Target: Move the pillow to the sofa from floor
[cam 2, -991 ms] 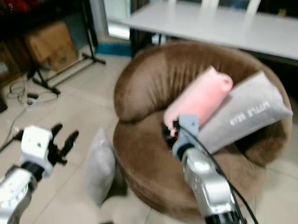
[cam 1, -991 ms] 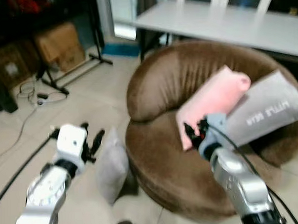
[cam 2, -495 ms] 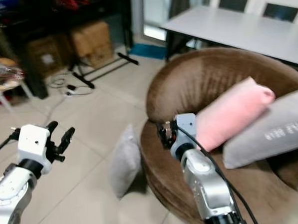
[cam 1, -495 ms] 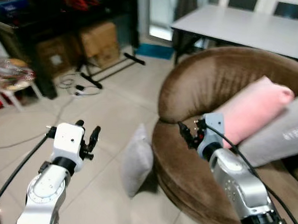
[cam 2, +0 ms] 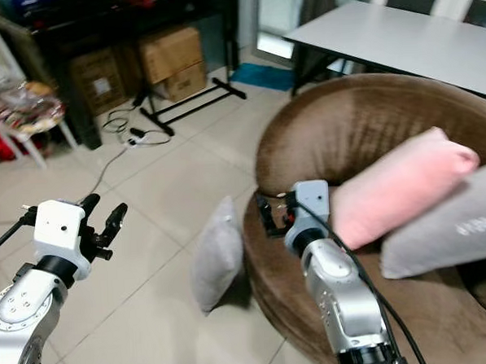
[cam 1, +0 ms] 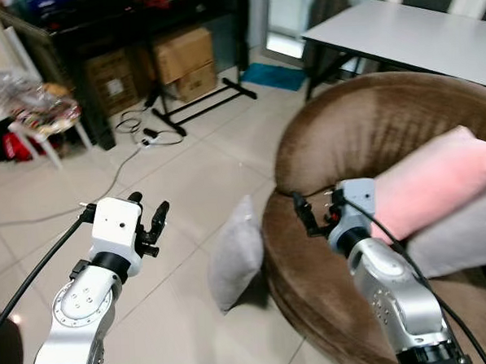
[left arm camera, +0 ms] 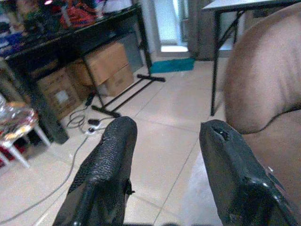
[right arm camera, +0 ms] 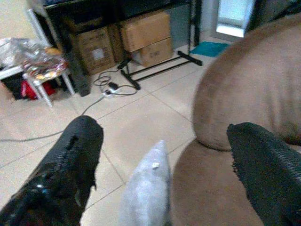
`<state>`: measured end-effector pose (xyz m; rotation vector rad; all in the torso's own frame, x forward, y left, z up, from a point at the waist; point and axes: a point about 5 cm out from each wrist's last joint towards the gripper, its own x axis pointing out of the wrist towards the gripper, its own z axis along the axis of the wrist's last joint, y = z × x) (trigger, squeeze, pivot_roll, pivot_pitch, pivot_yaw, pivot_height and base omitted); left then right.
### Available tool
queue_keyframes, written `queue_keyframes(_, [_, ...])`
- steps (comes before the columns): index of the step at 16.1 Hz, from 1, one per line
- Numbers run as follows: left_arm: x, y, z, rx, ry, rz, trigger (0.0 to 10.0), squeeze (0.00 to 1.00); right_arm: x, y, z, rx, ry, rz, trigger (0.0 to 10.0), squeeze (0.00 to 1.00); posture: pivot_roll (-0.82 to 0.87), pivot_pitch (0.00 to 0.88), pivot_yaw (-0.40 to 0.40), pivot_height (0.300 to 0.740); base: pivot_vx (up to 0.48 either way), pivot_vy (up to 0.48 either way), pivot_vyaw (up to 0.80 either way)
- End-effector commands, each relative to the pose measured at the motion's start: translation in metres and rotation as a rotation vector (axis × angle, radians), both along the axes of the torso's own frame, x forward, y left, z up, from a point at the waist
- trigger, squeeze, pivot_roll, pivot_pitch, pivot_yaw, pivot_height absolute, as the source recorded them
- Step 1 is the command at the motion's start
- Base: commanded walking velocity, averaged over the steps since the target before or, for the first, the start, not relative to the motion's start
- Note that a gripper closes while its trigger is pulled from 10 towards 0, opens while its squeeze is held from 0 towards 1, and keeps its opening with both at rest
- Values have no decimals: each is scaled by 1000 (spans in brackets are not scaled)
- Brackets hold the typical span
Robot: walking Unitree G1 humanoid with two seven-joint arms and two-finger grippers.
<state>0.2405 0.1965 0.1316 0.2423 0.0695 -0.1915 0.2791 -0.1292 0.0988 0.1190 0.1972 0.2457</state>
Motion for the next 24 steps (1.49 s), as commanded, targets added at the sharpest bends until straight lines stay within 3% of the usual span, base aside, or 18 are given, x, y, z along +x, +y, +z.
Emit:
queue_keyframes(1, [0,3,1,4,-9,21,10000,0,4,4,4,1,-11,23,10000,1000,15,0,-18,740,0,424,0])
queue_keyframes(8, [0,3,-1,-9,-18,41,10000,0,6,-2,0,-35,18,6,10000,1000,11,0,-28,740,0,280,0])
queue_keyframes(9, [0,4,-1,-7,-24,47,10000,0,6,-3,0,-38,23,-5,10000,796,9,0,-27,740,0,0,0])
queue_keyframes(12, [2,7,0,-12,-32,68,10000,0,7,-4,-1,-35,31,-21,10000,765,6,0,-24,740,84,0,0])
queue_keyframes(13, [3,8,1,-18,-41,75,10000,0,7,-4,-1,-11,29,-38,10000,110,7,0,-27,740,311,0,0])
queue_keyframes(14, [3,9,1,-18,-46,81,10000,0,6,-5,-1,-7,28,-51,10000,0,7,0,-27,740,315,0,0])
queue_keyframes(17, [2,14,2,-7,-63,118,10000,0,6,-11,-3,-20,33,-119,10000,0,6,0,-29,740,311,0,0])
queue_keyframes(18, [0,25,4,17,-86,186,10000,0,6,-15,-7,-16,41,-143,10000,0,15,0,-37,740,281,0,0])
queue_keyframes(24, [-5,25,4,14,-90,182,10000,0,5,-7,-5,-36,22,-71,10000,0,21,0,-43,740,294,0,533])
